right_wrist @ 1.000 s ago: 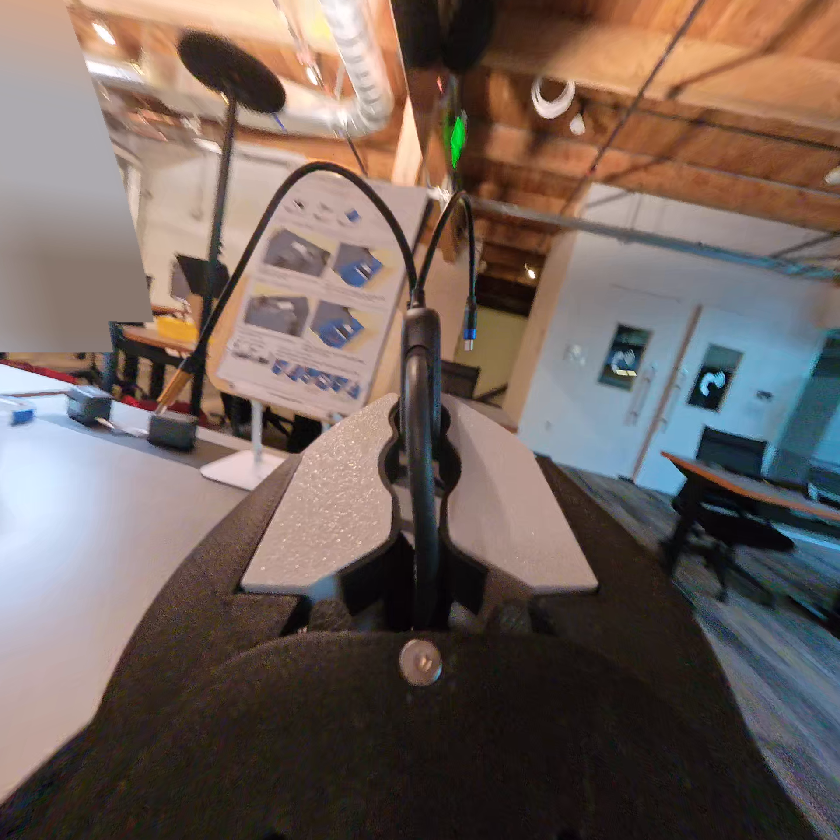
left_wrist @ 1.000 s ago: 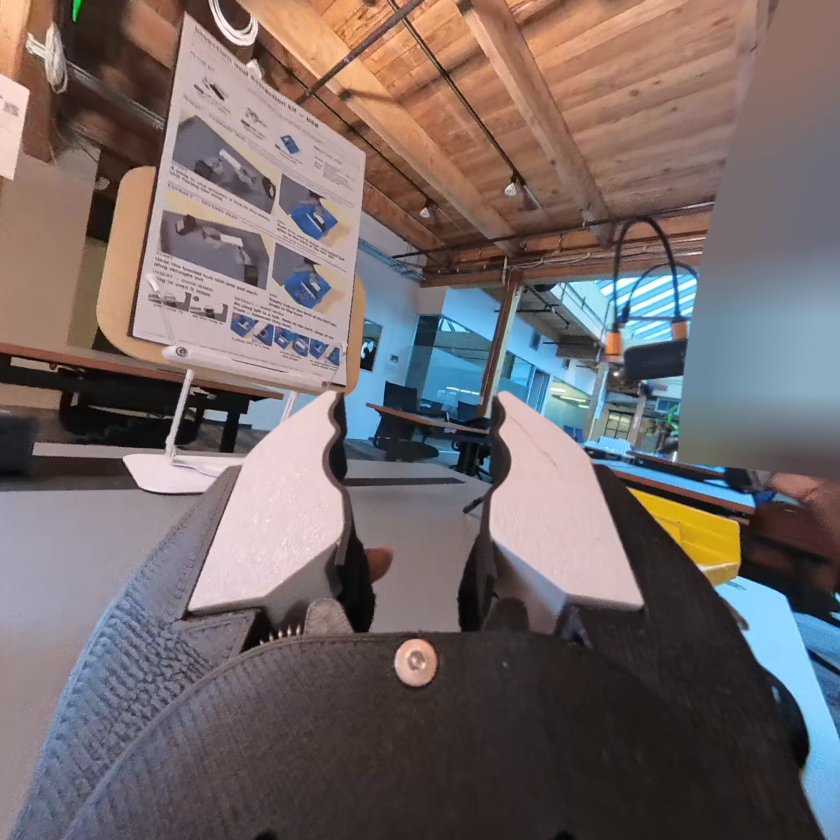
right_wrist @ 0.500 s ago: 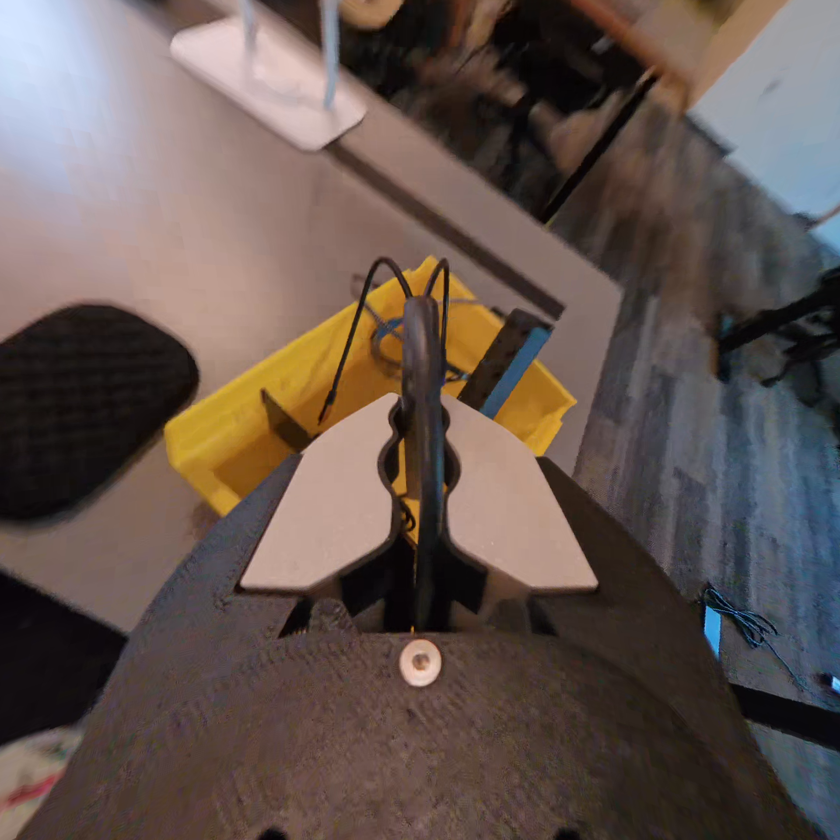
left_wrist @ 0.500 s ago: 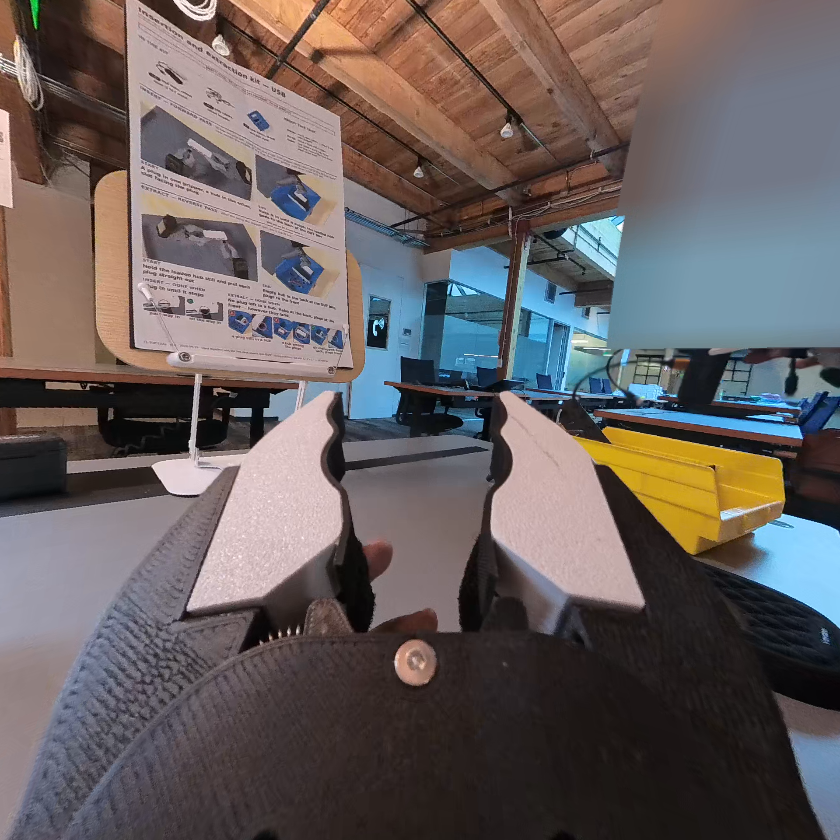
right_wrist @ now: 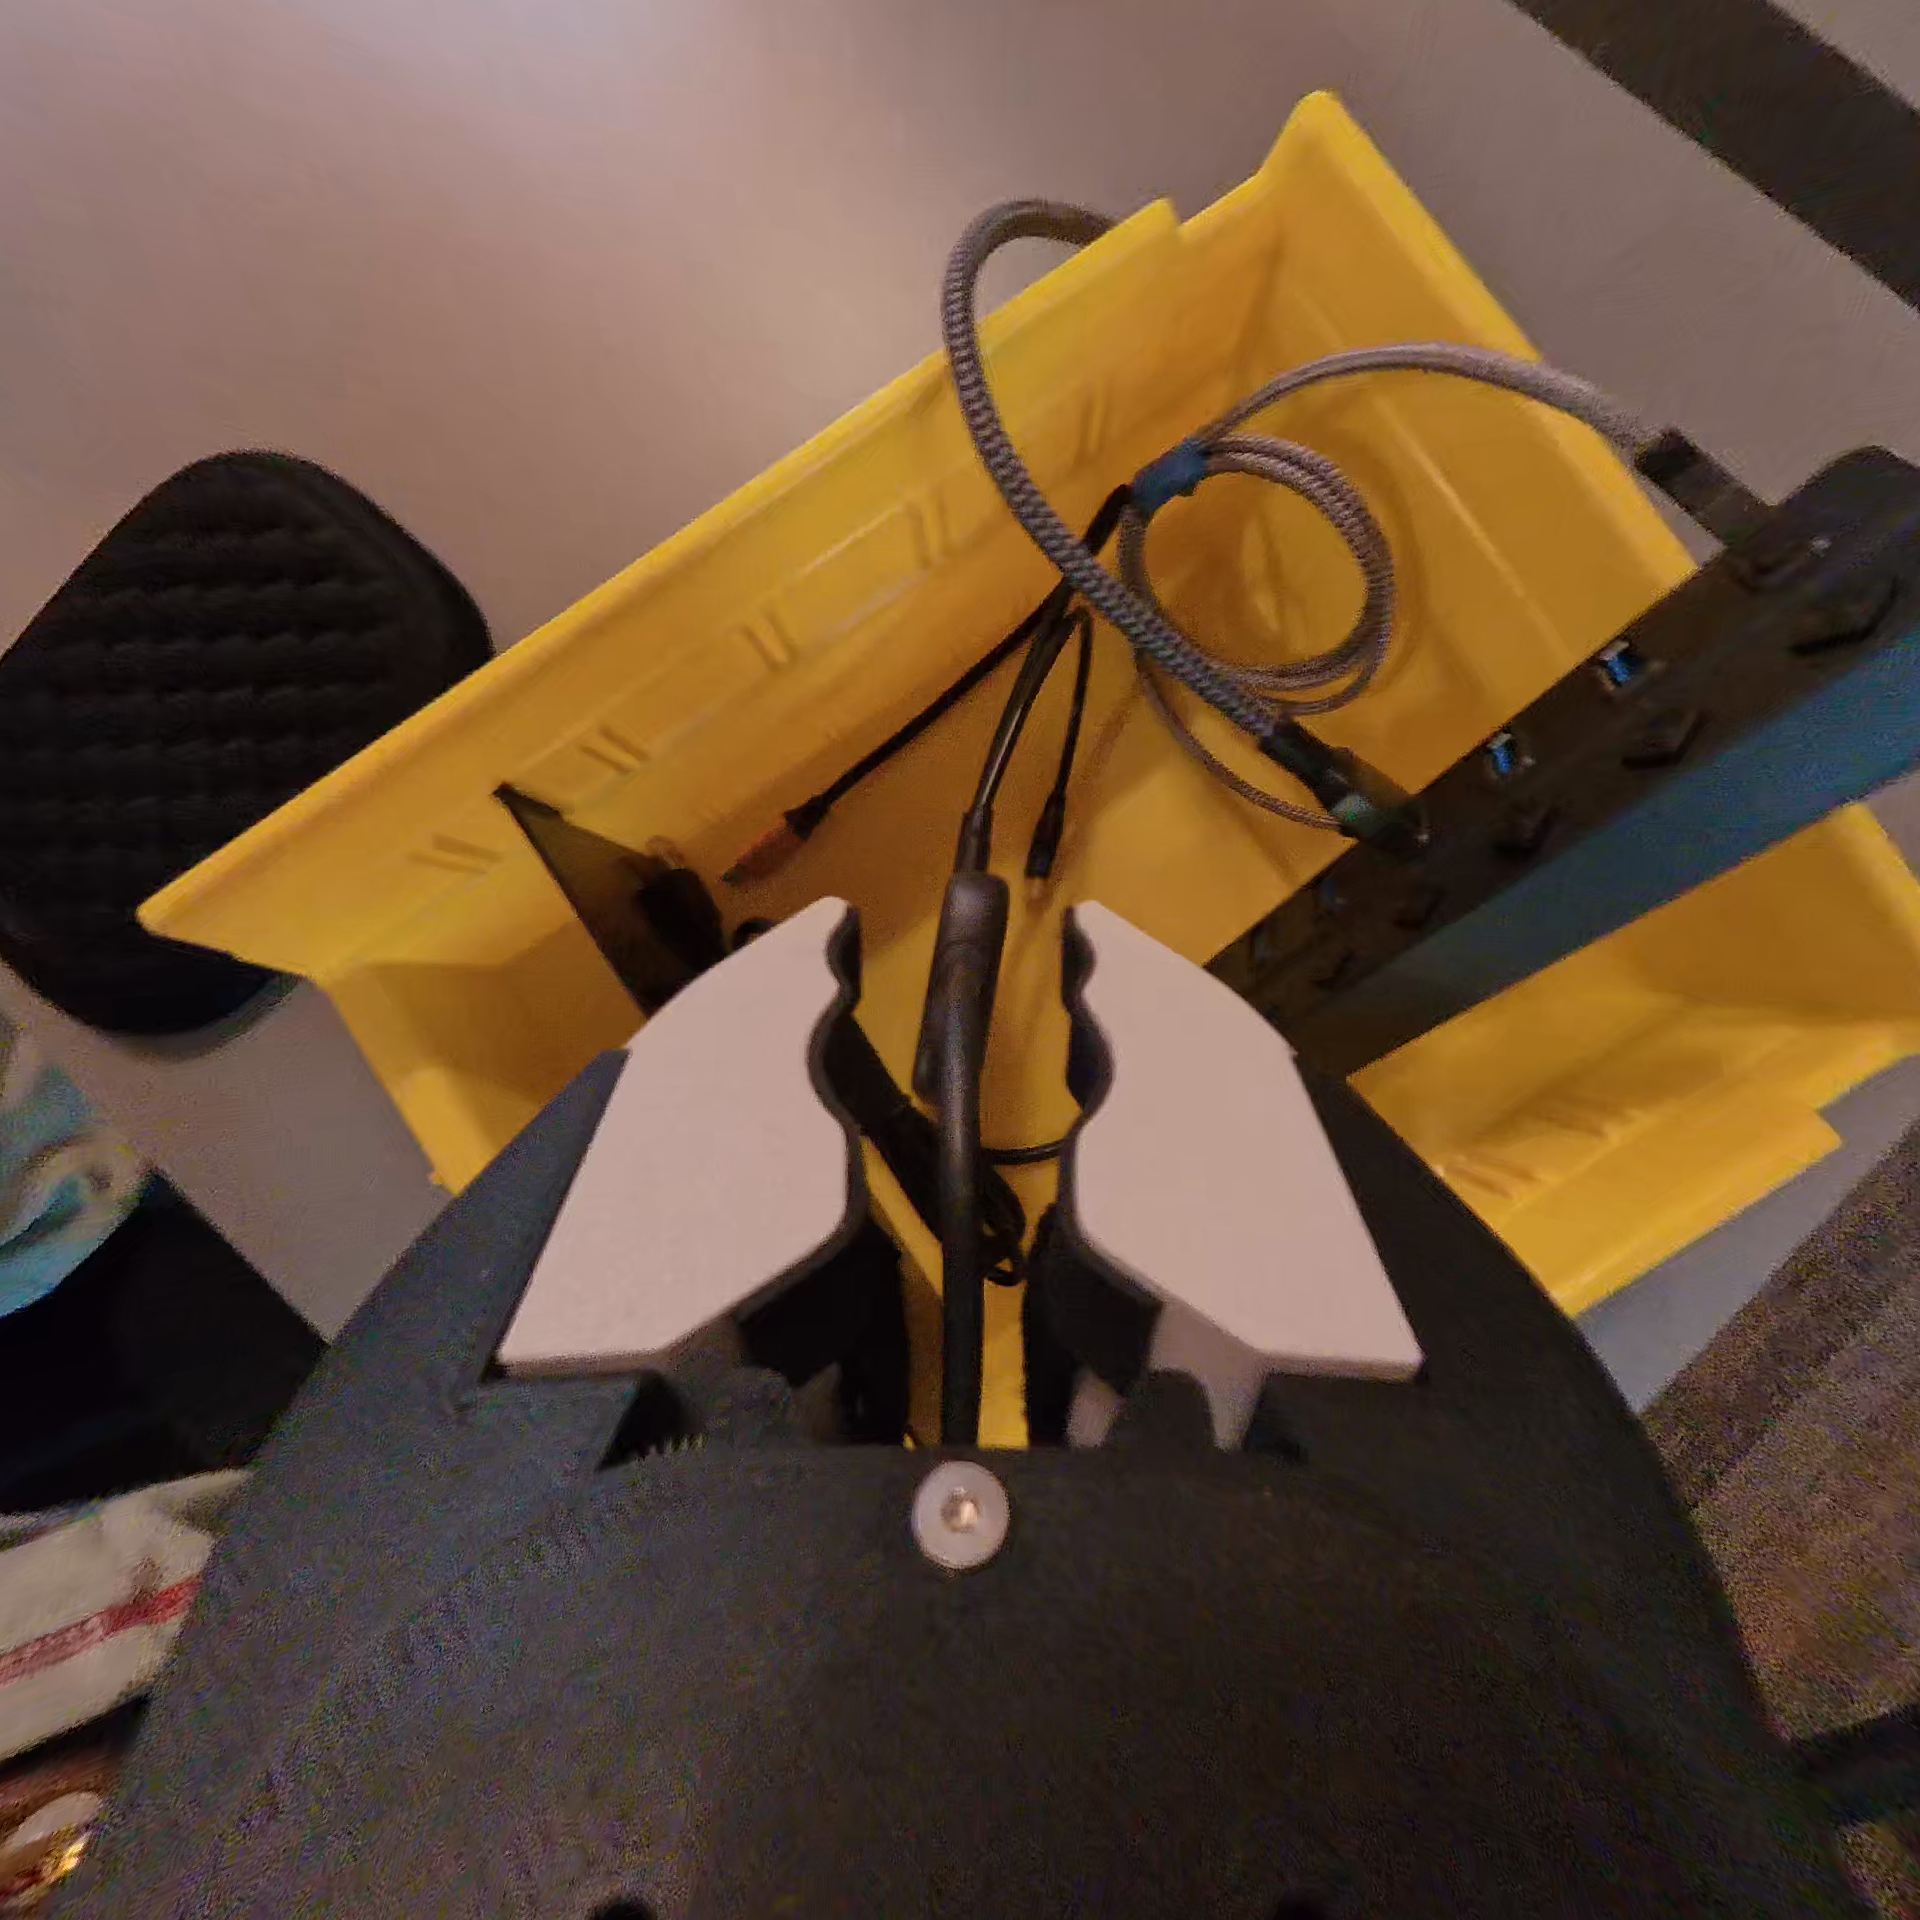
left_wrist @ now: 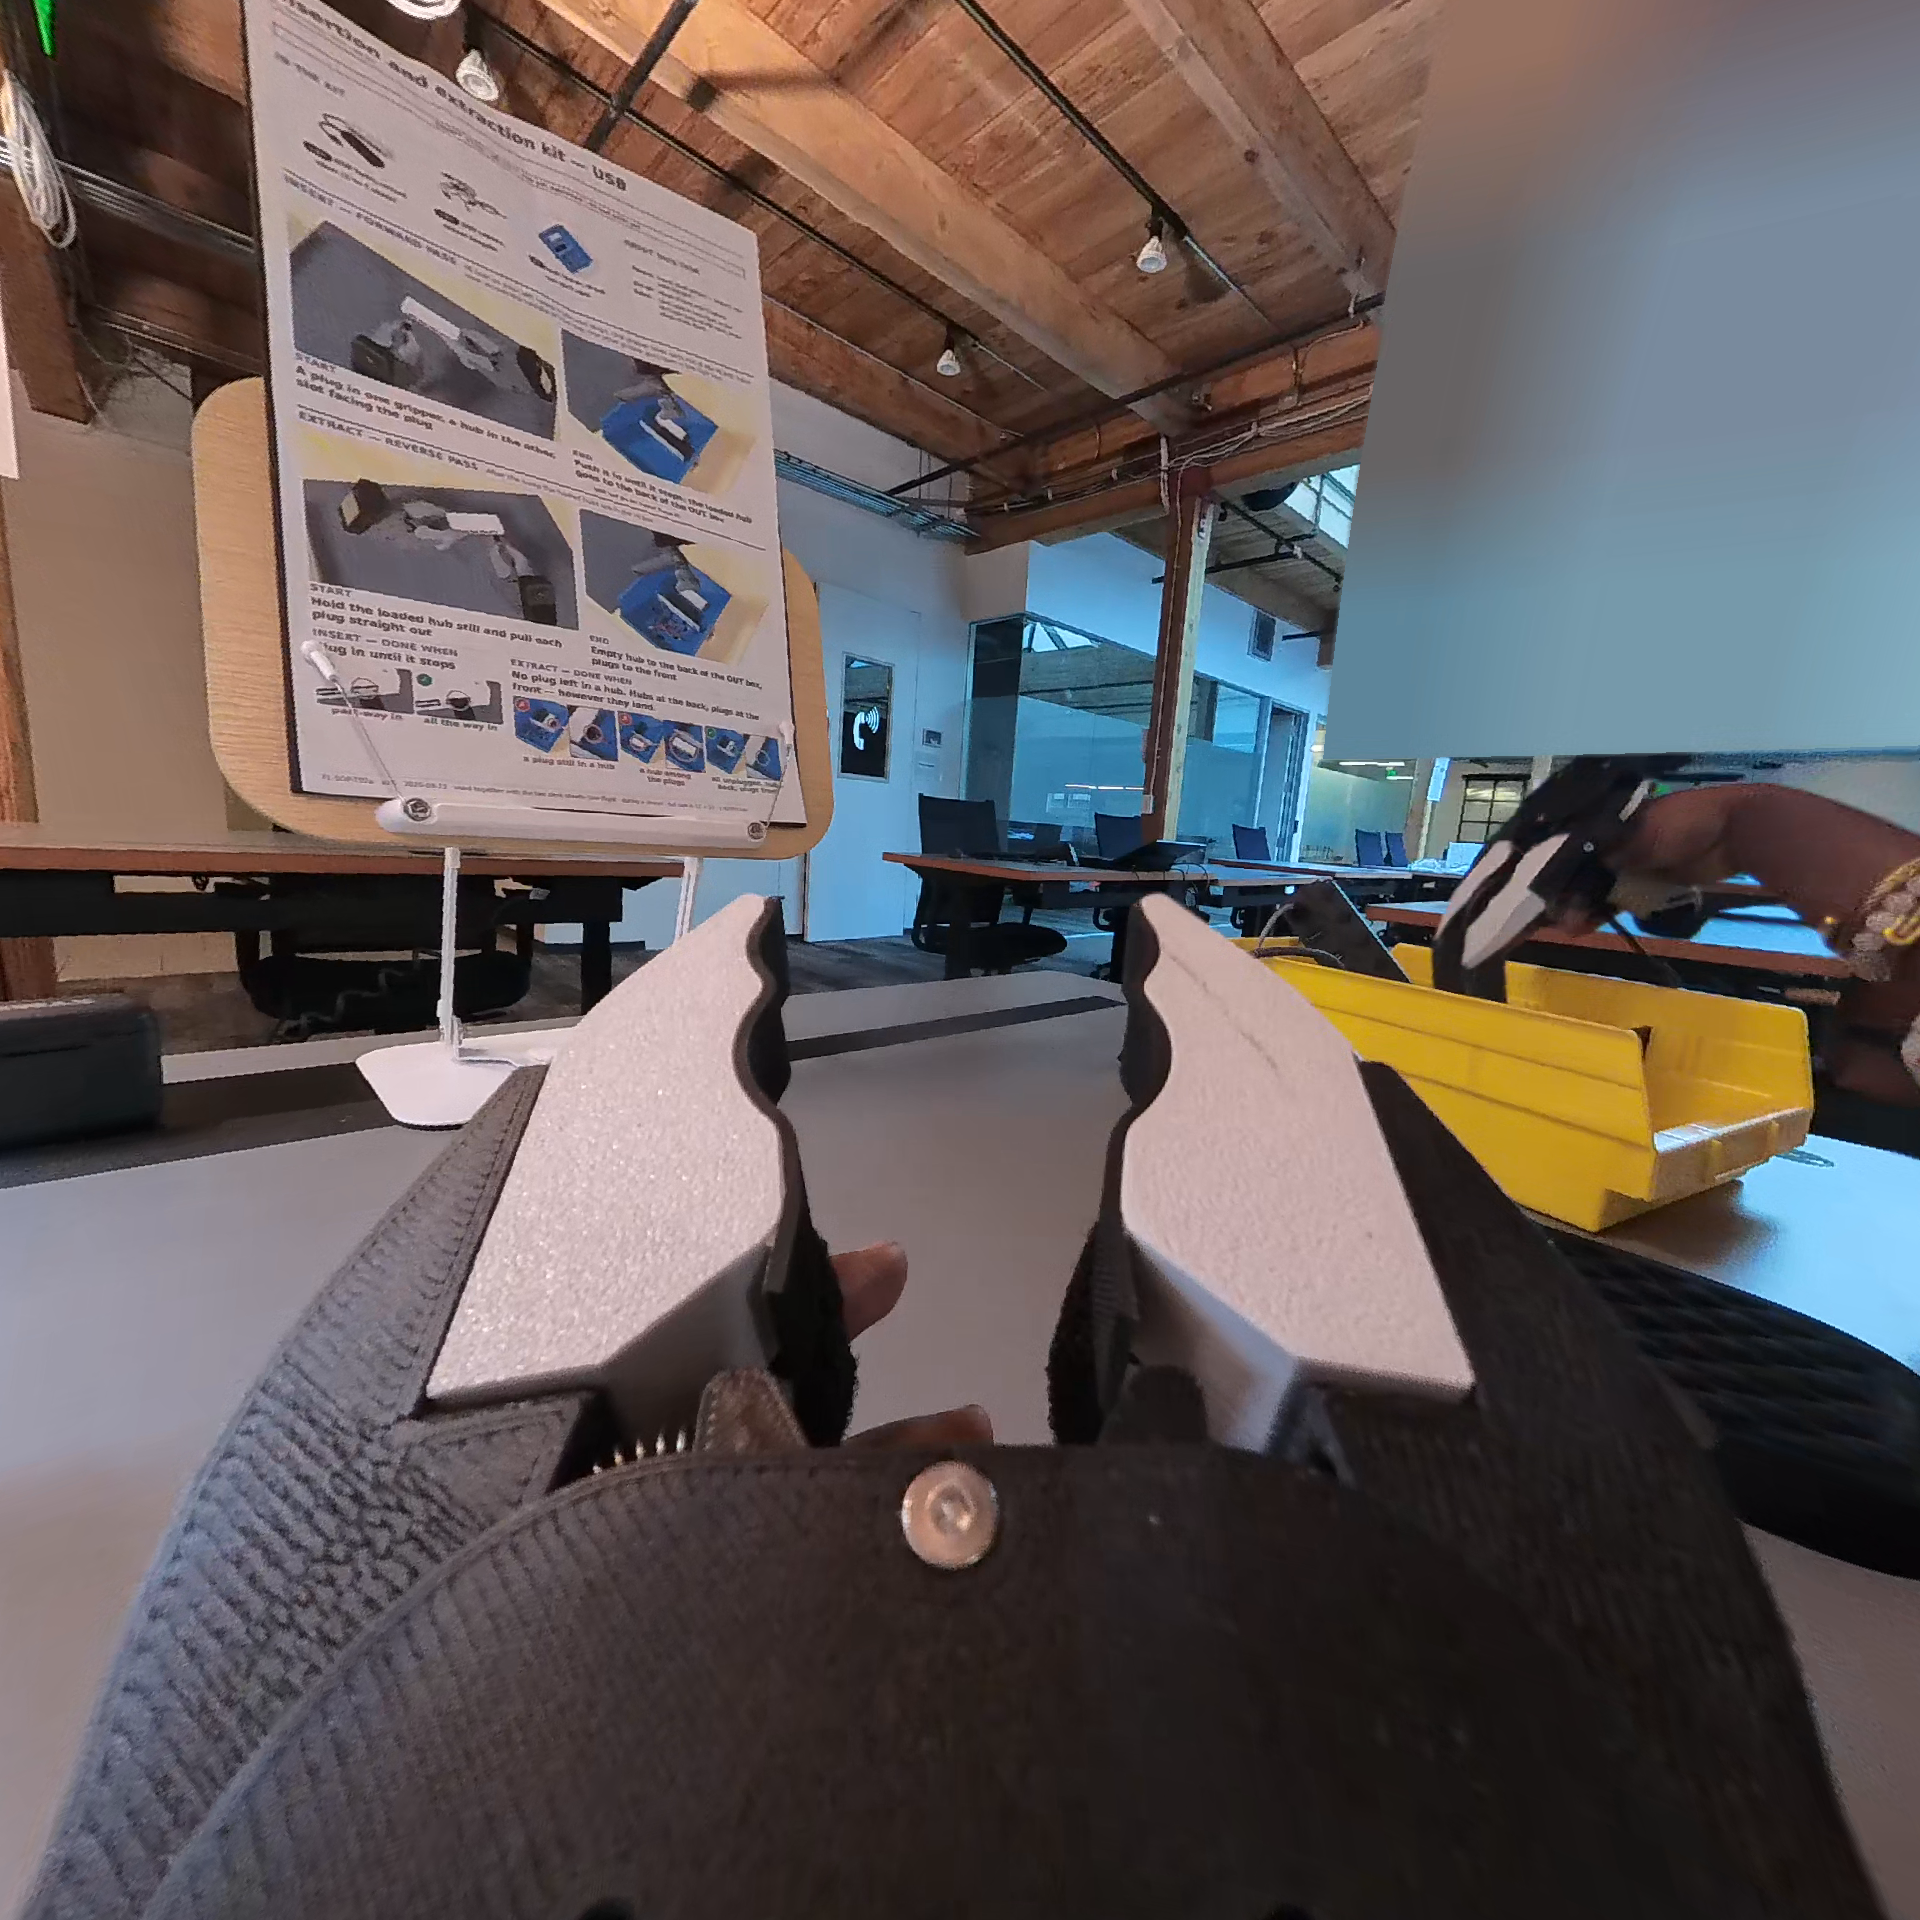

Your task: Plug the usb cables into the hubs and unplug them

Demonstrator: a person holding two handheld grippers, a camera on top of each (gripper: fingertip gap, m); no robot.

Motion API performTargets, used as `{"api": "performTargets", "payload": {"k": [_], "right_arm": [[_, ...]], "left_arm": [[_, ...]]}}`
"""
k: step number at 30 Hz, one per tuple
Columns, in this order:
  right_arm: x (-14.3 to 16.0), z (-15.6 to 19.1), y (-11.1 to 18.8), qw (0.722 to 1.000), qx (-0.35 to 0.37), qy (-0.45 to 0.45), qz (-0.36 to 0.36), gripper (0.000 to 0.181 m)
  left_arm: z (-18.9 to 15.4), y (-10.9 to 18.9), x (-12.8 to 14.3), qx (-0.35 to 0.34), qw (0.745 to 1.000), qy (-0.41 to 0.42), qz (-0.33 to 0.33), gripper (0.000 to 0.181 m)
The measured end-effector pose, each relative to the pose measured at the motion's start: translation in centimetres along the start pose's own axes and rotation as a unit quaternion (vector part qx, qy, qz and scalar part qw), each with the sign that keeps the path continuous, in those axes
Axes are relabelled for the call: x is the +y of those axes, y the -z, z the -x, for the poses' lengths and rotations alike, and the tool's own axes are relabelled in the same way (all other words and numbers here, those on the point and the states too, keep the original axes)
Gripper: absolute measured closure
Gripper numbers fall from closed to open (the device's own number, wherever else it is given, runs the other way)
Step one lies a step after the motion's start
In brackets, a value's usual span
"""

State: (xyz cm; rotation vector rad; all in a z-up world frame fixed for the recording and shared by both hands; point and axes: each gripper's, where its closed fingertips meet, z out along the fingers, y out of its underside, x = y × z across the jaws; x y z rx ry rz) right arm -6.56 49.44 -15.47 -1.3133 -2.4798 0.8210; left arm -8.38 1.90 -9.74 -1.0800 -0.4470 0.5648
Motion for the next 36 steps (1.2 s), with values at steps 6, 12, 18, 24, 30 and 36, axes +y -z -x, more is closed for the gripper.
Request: {"api": "performTargets", "payload": {"k": [6, 12, 18, 24, 30, 36], "right_arm": [[-4.9, -1.6, 4.1, 0.983, 0.147, 0.025, -0.107, 0.110], [-12.8, 2.6, 3.3, 0.958, 0.178, 0.184, -0.129, 0.112], [-13.4, 2.0, -6.3, 0.960, 0.145, 0.221, 0.089, 0.127], [-10.9, -2.5, -11.9, 0.901, 0.183, 0.225, 0.323, 0.142], [-10.4, -4.0, -12.2, 0.867, 0.208, 0.248, 0.380, 0.174], [-13.4, -2.9, -6.1, 0.948, 0.249, 0.143, 0.136, 0.176]], "left_arm": [[-0.1, 0.0, 0.1, 0.000, 1.000, -0.005, 0.002, 0.119], [-0.4, -0.1, 0.1, 0.004, 1.000, -0.016, 0.006, 0.119], [-0.4, 0.0, 0.1, 0.004, 1.000, -0.013, 0.006, 0.120], [-0.5, -0.1, 0.3, 0.006, 1.000, -0.024, 0.011, 0.120], [-0.3, 0.0, 0.2, 0.002, 1.000, -0.016, 0.007, 0.120], [-0.5, 0.0, 0.2, 0.004, 1.000, -0.028, 0.009, 0.120]]}}
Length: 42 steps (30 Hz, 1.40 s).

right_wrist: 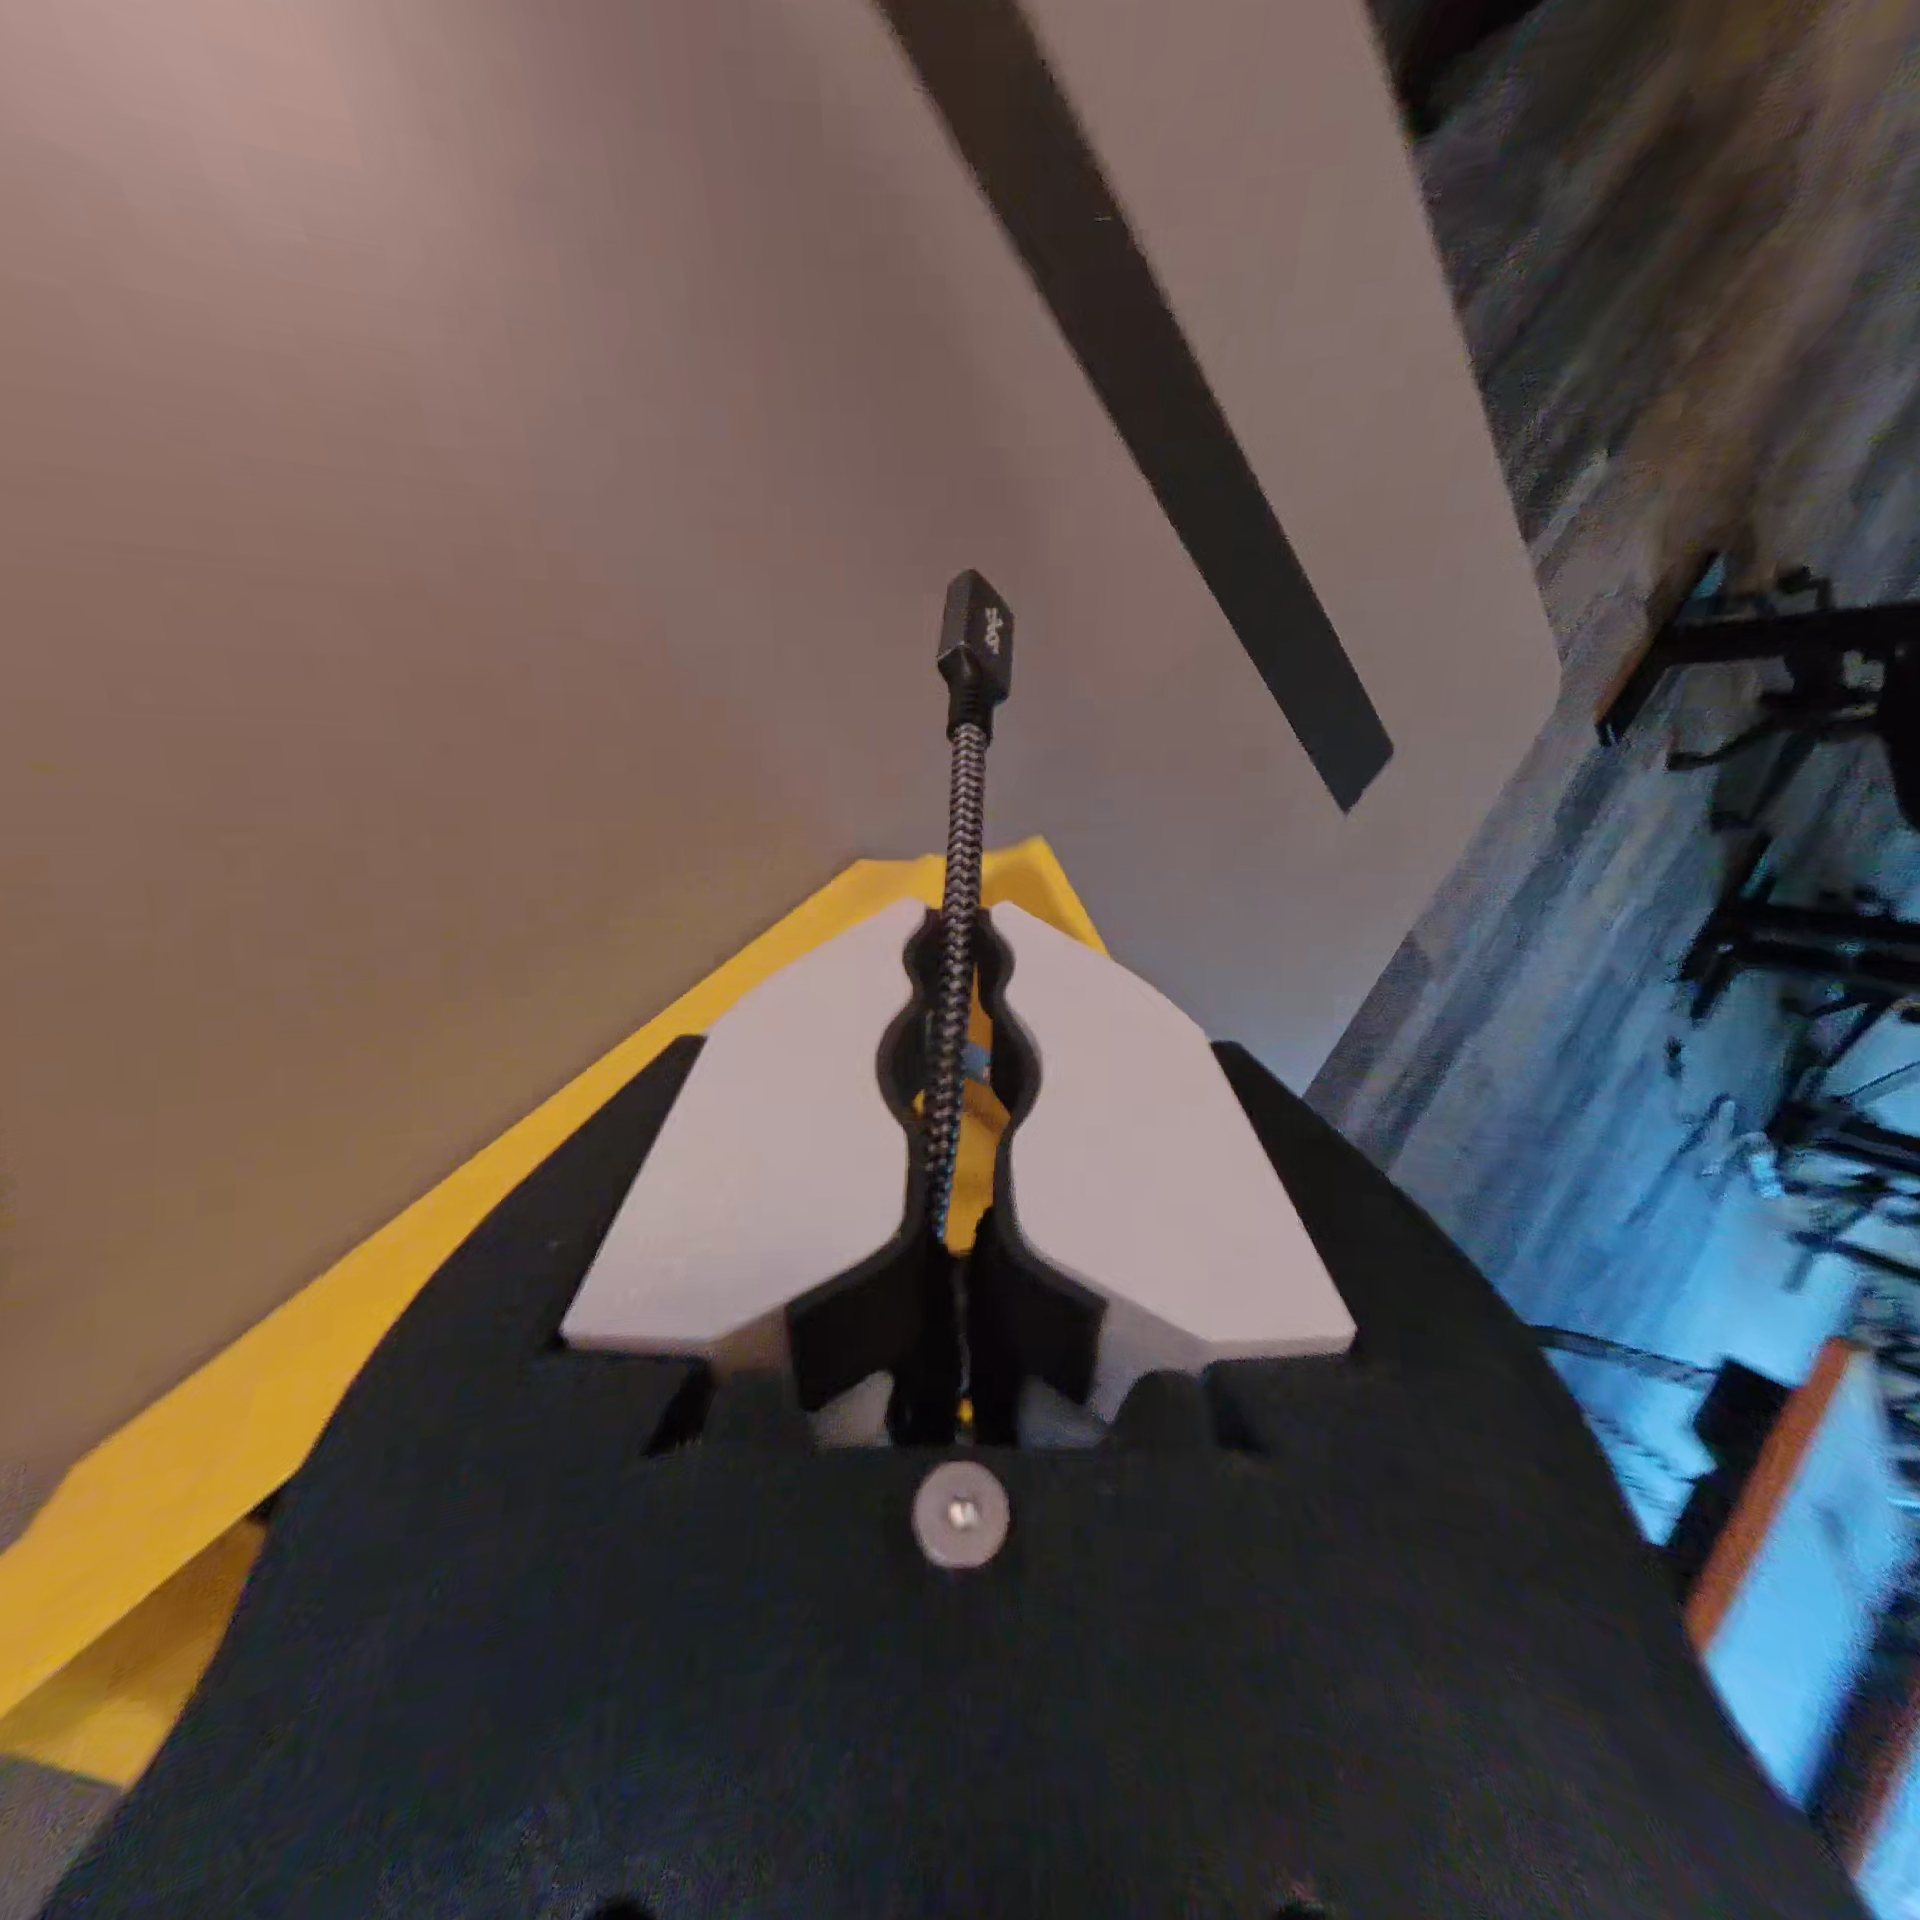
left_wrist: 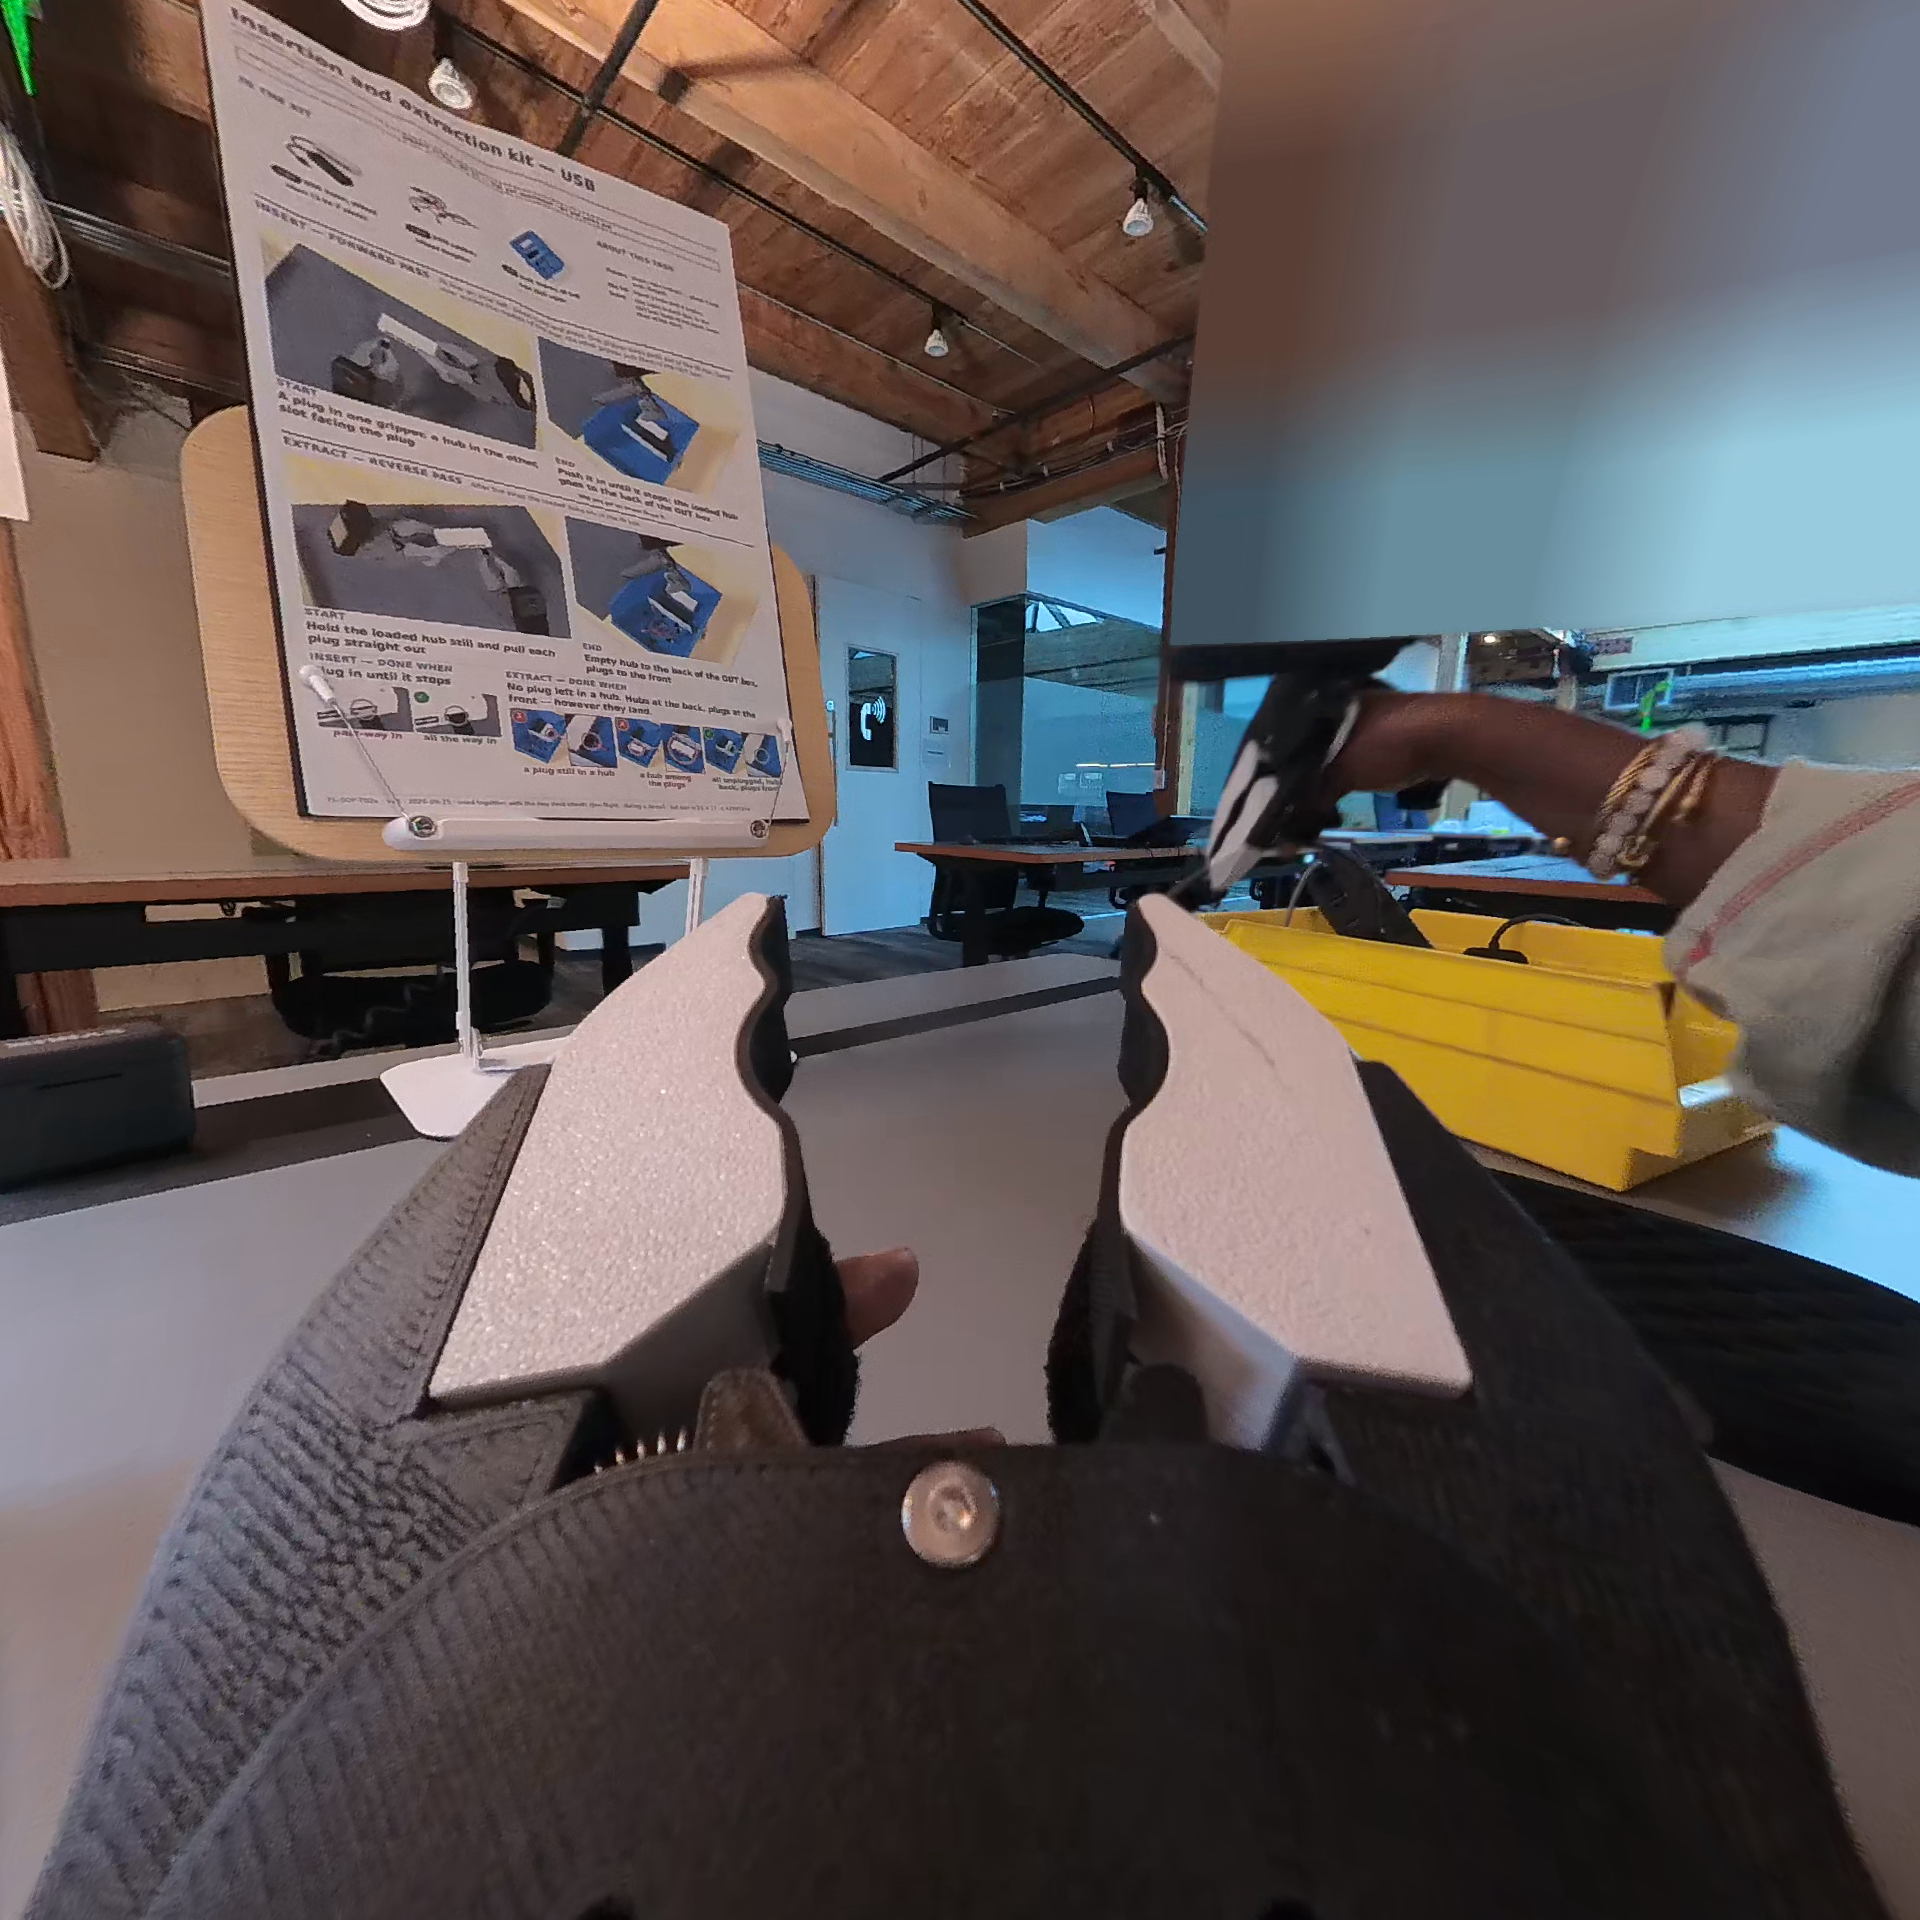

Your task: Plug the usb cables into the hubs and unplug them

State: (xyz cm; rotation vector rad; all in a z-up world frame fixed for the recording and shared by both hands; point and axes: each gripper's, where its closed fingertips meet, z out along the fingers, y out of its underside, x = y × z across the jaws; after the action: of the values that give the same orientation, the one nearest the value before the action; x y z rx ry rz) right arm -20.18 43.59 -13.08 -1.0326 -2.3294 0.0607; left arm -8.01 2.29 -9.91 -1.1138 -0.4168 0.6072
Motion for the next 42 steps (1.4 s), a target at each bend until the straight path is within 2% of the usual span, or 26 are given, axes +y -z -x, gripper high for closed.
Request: {"api": "performTargets", "payload": {"k": [4, 8, 10, 11, 14, 17, 19, 24, 26, 28, 30, 33, 36, 38, 40, 42], "right_arm": [[3.5, -1.0, 3.3, 0.992, 0.014, -0.109, -0.054, 0.176], [8.6, -0.6, 3.8, 0.989, 0.033, -0.145, 0.018, 0.176], [9.7, 0.5, 2.9, 0.990, 0.016, -0.130, 0.049, 0.176], [9.7, 1.3, 2.3, 0.992, -0.002, -0.118, 0.056, 0.176], [8.5, 4.3, 0.1, 0.993, -0.073, -0.084, 0.049, 0.160], [7.3, 3.8, -0.3, 0.995, -0.052, -0.087, 0.017, 0.134], [6.9, 2.8, 1.0, 0.995, -0.014, -0.098, -0.014, 0.114], [5.4, 2.1, 7.4, 0.973, 0.085, -0.153, -0.149, 0.099], [5.8, 4.6, 9.5, 0.964, 0.088, -0.170, -0.183, 0.109], [6.8, 9.3, 10.3, 0.961, 0.043, -0.188, -0.196, 0.113], [8.4, 13.2, 10.3, 0.957, 0.018, -0.212, -0.195, 0.112], [10.1, 16.9, 9.1, 0.954, -0.007, -0.236, -0.183, 0.110], [11.1, 18.2, 6.3, 0.964, -0.026, -0.228, -0.135, 0.114], [11.2, 18.0, 4.5, 0.971, -0.012, -0.215, -0.104, 0.133], [10.2, 17.8, 3.5, 0.974, 0.005, -0.196, -0.111, 0.152], [9.7, 16.9, 2.8, 0.976, 0.032, -0.190, -0.105, 0.155]], "left_arm": [[-0.4, -0.1, 0.2, 0.004, 1.000, -0.020, 0.007, 0.120], [-0.4, -0.1, 0.3, 0.003, 0.999, -0.032, 0.009, 0.120], [-0.4, -0.1, 0.3, 0.002, 0.999, -0.032, 0.009, 0.120], [-0.4, -0.1, 0.3, 0.002, 0.999, -0.032, 0.009, 0.120], [-0.3, -0.1, 0.3, 0.000, 0.999, -0.034, 0.009, 0.120], [-0.2, -0.1, 0.4, -0.002, 0.999, -0.039, 0.009, 0.120], [-0.2, -0.1, 0.4, -0.001, 0.999, -0.038, 0.010, 0.121], [-0.4, -0.1, 0.4, 0.002, 0.999, -0.040, 0.011, 0.121], [-0.6, -0.1, 0.4, 0.004, 0.999, -0.045, 0.013, 0.121], [-0.7, -0.2, 0.5, 0.007, 0.999, -0.048, 0.015, 0.121], [-0.7, -0.2, 0.5, 0.007, 0.999, -0.047, 0.015, 0.121], [-0.6, -0.1, 0.4, 0.007, 0.999, -0.040, 0.012, 0.121], [-0.7, -0.2, 0.5, 0.008, 0.999, -0.039, 0.015, 0.121], [-0.8, -0.3, 0.6, 0.010, 0.999, -0.043, 0.019, 0.121], [-0.7, -0.3, 0.6, 0.008, 0.999, -0.044, 0.019, 0.121], [-0.6, -0.3, 0.6, 0.007, 0.999, -0.039, 0.019, 0.121]]}}
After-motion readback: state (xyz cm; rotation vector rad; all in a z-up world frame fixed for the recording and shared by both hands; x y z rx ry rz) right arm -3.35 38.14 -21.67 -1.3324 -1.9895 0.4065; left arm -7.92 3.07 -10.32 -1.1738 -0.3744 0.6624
